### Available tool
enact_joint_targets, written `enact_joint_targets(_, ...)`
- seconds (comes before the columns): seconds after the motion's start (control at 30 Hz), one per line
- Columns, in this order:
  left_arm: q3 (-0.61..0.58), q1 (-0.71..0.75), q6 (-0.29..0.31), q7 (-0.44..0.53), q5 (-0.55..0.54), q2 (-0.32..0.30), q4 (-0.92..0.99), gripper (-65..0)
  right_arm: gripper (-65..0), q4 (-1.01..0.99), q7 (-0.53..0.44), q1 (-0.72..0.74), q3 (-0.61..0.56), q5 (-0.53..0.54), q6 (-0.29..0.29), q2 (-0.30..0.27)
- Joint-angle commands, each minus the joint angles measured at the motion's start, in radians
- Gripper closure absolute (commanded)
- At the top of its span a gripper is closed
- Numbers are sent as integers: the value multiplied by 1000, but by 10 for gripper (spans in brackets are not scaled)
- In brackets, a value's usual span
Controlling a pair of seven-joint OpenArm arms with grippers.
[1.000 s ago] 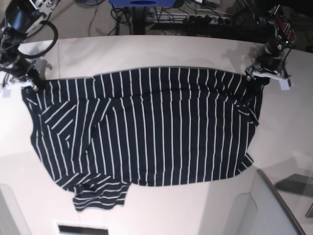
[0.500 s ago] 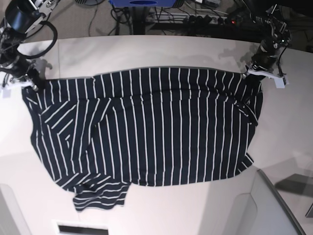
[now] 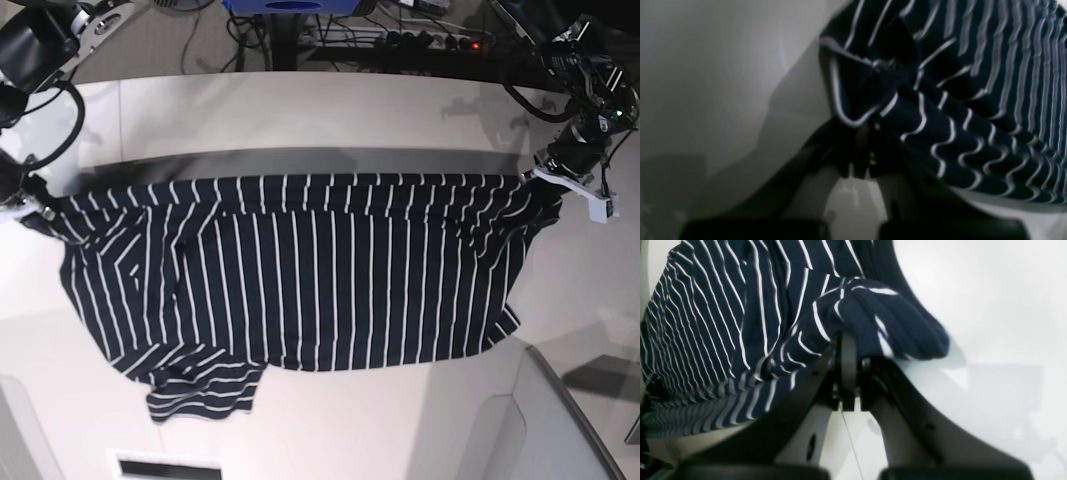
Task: Layout the t-shirt on the table in an organized manner, then fold the t-shirt properly
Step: 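Pull the grasped shirt edge with both grippers away from the shirt, straightening it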
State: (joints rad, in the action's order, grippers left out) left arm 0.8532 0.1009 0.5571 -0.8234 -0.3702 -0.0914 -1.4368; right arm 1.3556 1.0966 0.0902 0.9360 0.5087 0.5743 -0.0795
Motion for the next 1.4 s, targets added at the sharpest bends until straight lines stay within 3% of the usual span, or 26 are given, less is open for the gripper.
enact_joint_targets(0.0,10,-5,-9,16,6,-21,-40,0,-2,45,-19,23,2,11,-1,-22)
enact_joint_targets(0.23,153,-2,-6,-81,6,9,-152,0,-2,172,63,36,2,12,-1,-19)
enact_joint_targets(0.67,150,133,-4,-17,7,41,-95,0,-2,134,60,-43,2,11,-1,-1)
enact_joint_targets(1.03,159,82,-6,-20,6,35,-134,0,-2,150,60,55,-68,18,3,-3)
enact_joint_targets(1.37,156,99,-6,-17,13,34,-84,0,-2,123,29,-37,-74,11,3,1)
